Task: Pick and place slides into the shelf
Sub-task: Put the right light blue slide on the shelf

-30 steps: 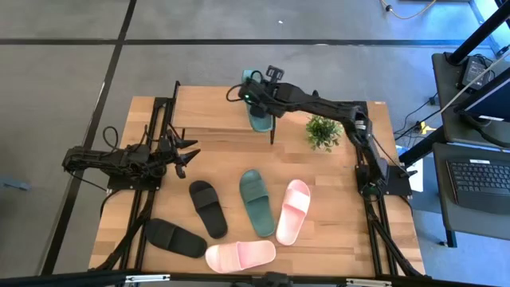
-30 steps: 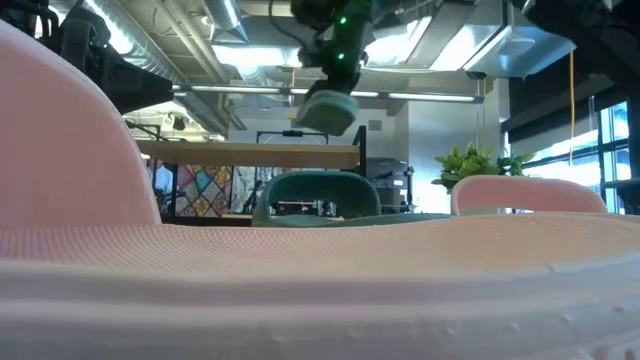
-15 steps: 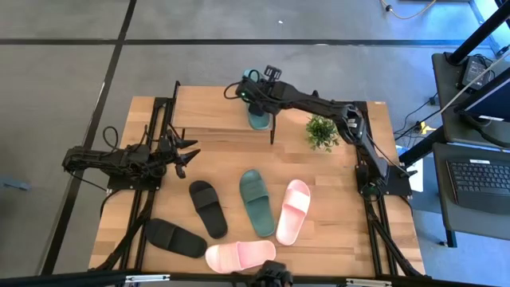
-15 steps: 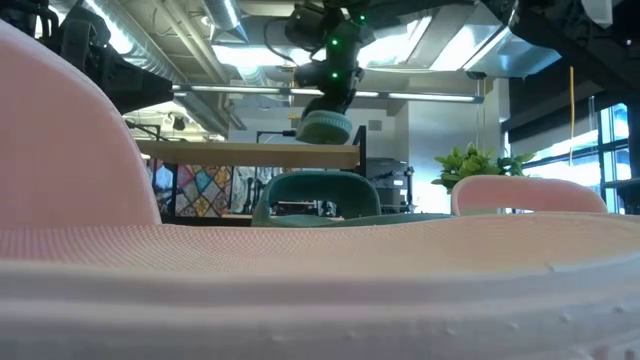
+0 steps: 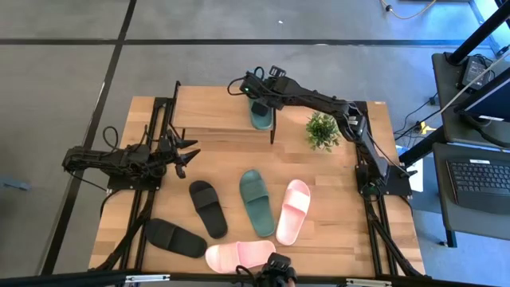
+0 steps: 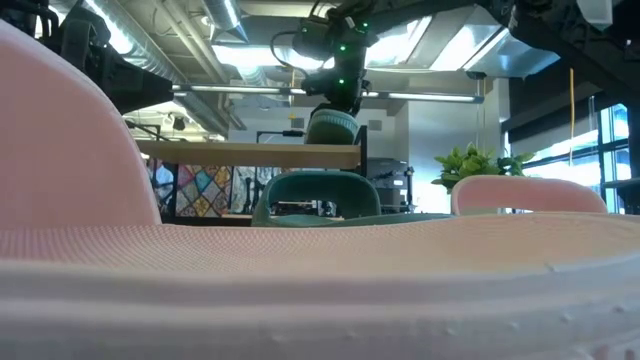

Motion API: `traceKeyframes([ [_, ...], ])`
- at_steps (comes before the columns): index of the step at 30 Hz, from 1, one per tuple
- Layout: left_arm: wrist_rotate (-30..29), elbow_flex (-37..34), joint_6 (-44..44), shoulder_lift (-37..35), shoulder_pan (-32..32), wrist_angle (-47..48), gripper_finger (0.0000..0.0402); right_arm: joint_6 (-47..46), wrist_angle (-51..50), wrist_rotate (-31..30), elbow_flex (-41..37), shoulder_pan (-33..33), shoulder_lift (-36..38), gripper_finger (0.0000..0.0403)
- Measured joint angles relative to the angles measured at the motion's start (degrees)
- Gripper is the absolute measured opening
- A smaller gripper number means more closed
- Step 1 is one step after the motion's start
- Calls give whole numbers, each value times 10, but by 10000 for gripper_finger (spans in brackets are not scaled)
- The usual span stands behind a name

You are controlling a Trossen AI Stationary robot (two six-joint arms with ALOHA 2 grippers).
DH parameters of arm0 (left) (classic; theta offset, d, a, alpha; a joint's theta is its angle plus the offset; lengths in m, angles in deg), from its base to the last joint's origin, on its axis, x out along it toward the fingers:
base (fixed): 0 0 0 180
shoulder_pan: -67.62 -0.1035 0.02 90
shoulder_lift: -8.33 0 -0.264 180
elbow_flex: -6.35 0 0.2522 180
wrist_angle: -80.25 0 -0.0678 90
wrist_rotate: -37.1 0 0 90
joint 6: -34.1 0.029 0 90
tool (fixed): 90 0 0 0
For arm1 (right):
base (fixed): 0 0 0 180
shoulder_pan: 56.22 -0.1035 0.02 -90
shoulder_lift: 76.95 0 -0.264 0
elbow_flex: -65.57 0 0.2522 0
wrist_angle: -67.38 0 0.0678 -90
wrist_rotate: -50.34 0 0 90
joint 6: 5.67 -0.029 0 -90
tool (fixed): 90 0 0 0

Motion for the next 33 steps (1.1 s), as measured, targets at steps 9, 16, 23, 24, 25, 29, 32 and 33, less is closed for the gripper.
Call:
traceKeyframes([
  [9, 0, 0, 0, 0, 0, 0, 169, -13, 5, 2, 0, 0, 0, 80],
  [16, 0, 0, 0, 0, 0, 0, 169, -13, 4, 2, 0, 0, 0, 125],
  [23, 0, 0, 0, 0, 0, 0, 169, -28, 4, 1, 0, 0, 0, 182],
  [24, 0, 0, 0, 0, 0, 0, 169, -28, 4, 1, 0, 0, 0, 186],
  [25, 0, 0, 0, 0, 0, 0, 169, -28, 4, 1, 0, 0, 0, 189],
  [29, 0, 0, 0, 0, 0, 0, 169, -32, 2, 2, 0, -2, 0, 194],
  [32, 0, 0, 0, 0, 0, 0, 169, -30, -8, 2, 0, -7, 0, 194],
  [33, 0, 0, 0, 0, 0, 0, 169, -29, -10, 2, 0, -9, 0, 194],
])
